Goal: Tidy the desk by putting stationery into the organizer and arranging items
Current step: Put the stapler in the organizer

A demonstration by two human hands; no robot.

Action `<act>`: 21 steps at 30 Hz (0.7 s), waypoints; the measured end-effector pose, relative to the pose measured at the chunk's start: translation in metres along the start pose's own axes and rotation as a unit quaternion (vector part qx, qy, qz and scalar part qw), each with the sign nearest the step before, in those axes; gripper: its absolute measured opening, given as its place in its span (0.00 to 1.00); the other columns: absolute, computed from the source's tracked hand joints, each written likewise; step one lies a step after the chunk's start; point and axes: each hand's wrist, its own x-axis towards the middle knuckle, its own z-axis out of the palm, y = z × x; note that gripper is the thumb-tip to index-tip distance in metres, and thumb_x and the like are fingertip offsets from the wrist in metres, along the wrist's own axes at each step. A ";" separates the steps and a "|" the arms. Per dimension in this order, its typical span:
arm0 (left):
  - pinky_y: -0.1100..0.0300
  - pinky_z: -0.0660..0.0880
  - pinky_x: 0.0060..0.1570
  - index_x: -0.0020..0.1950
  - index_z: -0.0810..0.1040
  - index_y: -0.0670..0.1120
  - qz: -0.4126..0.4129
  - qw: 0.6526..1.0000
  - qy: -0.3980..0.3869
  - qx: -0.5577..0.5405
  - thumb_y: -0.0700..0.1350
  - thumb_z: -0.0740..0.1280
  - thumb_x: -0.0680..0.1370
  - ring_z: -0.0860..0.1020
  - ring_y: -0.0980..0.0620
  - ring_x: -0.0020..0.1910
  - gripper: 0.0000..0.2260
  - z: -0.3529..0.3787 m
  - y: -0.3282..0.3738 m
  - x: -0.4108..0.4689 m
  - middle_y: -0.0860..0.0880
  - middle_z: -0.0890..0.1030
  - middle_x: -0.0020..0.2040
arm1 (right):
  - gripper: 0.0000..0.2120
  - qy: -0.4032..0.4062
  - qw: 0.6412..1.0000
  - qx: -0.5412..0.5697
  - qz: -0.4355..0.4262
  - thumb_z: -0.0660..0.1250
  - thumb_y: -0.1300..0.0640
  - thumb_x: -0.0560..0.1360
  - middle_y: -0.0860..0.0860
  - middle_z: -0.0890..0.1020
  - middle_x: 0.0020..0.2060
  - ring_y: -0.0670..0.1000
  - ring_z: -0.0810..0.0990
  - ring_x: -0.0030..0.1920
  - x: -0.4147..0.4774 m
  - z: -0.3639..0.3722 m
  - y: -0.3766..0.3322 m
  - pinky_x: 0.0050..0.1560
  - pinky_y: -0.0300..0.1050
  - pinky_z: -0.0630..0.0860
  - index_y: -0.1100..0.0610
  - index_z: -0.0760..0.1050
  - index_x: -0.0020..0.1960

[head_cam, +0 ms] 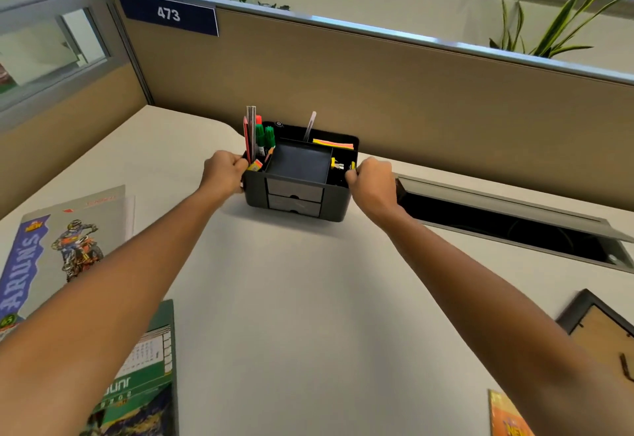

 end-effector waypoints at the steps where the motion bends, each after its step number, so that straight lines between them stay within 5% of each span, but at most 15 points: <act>1: 0.50 0.80 0.42 0.42 0.76 0.40 0.001 1.000 0.000 0.005 0.38 0.59 0.77 0.74 0.44 0.38 0.08 -0.003 0.000 0.009 0.40 0.75 0.40 | 0.12 -0.004 1.000 -0.007 0.000 0.62 0.62 0.75 0.53 0.65 0.25 0.50 0.63 0.25 0.007 0.003 -0.005 0.24 0.43 0.56 0.64 0.69 0.33; 10: 0.40 0.79 0.46 0.46 0.78 0.31 -0.018 1.000 0.006 0.013 0.38 0.60 0.79 0.79 0.35 0.49 0.11 -0.005 -0.001 0.076 0.34 0.79 0.50 | 0.12 -0.023 1.000 0.016 0.005 0.63 0.61 0.76 0.56 0.74 0.33 0.55 0.72 0.32 0.064 0.039 -0.023 0.27 0.41 0.63 0.63 0.69 0.34; 21: 0.40 0.78 0.49 0.43 0.77 0.37 -0.006 1.000 -0.012 -0.013 0.39 0.59 0.80 0.77 0.36 0.54 0.10 0.006 -0.009 0.126 0.35 0.79 0.51 | 0.09 0.012 1.000 -0.005 0.028 0.63 0.60 0.77 0.55 0.72 0.35 0.55 0.73 0.35 0.099 0.062 -0.031 0.35 0.43 0.67 0.62 0.70 0.39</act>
